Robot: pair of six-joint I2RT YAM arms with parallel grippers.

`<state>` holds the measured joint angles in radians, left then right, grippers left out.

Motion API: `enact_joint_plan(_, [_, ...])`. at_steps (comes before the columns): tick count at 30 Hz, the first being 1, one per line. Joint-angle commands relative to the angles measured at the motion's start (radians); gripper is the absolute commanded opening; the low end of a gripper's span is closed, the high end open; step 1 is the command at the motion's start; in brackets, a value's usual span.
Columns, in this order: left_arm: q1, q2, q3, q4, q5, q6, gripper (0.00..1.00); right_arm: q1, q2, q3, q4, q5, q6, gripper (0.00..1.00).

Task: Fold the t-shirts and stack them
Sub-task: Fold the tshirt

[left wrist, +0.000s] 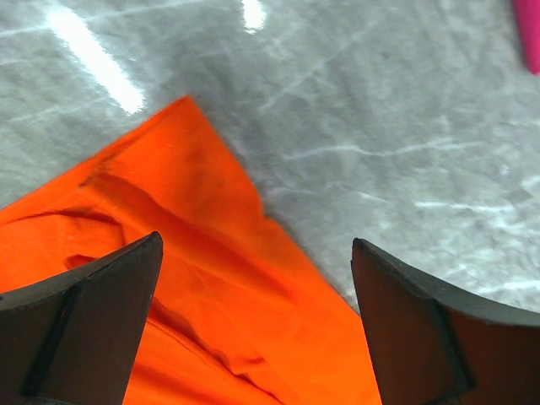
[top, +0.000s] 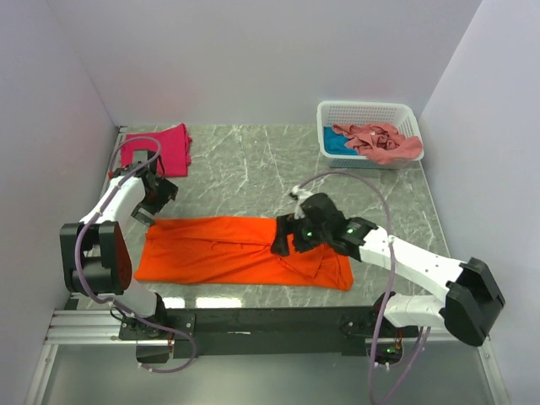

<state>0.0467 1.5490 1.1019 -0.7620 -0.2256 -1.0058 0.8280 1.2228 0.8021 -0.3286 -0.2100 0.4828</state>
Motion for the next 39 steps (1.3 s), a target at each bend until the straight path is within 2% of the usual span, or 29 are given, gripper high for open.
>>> enact_joint_plan(1, [-0.031, 0.025, 0.082, 0.04, 0.04, 0.009, 0.99, -0.114, -0.061, -0.056, 0.037, -0.017, 0.095, 0.87])
enact_joint_plan(3, [-0.082, 0.058, 0.117, 0.029, 0.028, -0.002, 0.99, -0.139, -0.056, -0.083, 0.107, -0.058, 0.105, 0.87])
enact_joint_plan(7, [-0.133, 0.118, 0.177, 0.003, 0.022, 0.013, 0.99, -0.125, 0.062, -0.04, 0.138, -0.049, 0.096, 0.87])
enact_joint_plan(9, [-0.137, 0.112, 0.164, -0.003, 0.016, 0.013, 0.99, -0.104, 0.107, -0.021, 0.183, -0.049, 0.082, 0.87])
enact_joint_plan(11, [-0.137, 0.089, 0.124, 0.003, 0.002, 0.015, 1.0, -0.09, 0.19, 0.027, 0.174, -0.04, 0.039, 0.87])
enact_joint_plan(15, [-0.133, 0.043, 0.079, -0.005, -0.026, 0.015, 0.99, 0.014, 0.303, 0.118, 0.123, -0.017, -0.03, 0.87])
enact_joint_plan(19, [-0.099, 0.02, 0.07, -0.008, -0.024, 0.021, 0.99, 0.114, 0.302, 0.134, 0.108, -0.046, -0.009, 0.86])
enact_joint_plan(22, [-0.079, 0.023, 0.081, 0.0, -0.014, 0.03, 0.99, 0.118, 0.248, 0.083, 0.132, -0.074, 0.04, 0.86])
enact_joint_plan(25, [-0.077, 0.049, 0.125, -0.013, -0.011, 0.039, 0.99, 0.114, 0.186, 0.075, 0.093, 0.006, 0.057, 0.86])
enact_joint_plan(28, [-0.079, 0.071, 0.159, -0.019, 0.014, 0.053, 0.99, 0.06, 0.118, 0.046, 0.062, 0.005, 0.103, 0.87])
enact_joint_plan(29, [-0.082, 0.072, 0.158, -0.013, 0.02, 0.055, 0.99, 0.002, 0.1, 0.026, 0.068, -0.012, 0.114, 0.87])
enact_joint_plan(32, [-0.09, 0.062, 0.11, 0.007, 0.02, 0.059, 0.99, -0.088, 0.044, -0.061, 0.08, -0.057, 0.137, 0.87])
enact_joint_plan(33, [-0.091, 0.054, 0.074, 0.015, 0.023, 0.064, 0.99, -0.152, 0.04, -0.081, 0.077, -0.061, 0.137, 0.87])
enact_joint_plan(35, [-0.1, 0.048, 0.026, 0.03, 0.023, 0.061, 0.99, -0.205, 0.052, -0.122, 0.076, -0.087, 0.128, 0.86])
enact_joint_plan(39, [-0.119, 0.025, -0.132, 0.072, 0.025, 0.032, 0.99, -0.302, 0.199, -0.106, 0.06, -0.1, 0.079, 0.85])
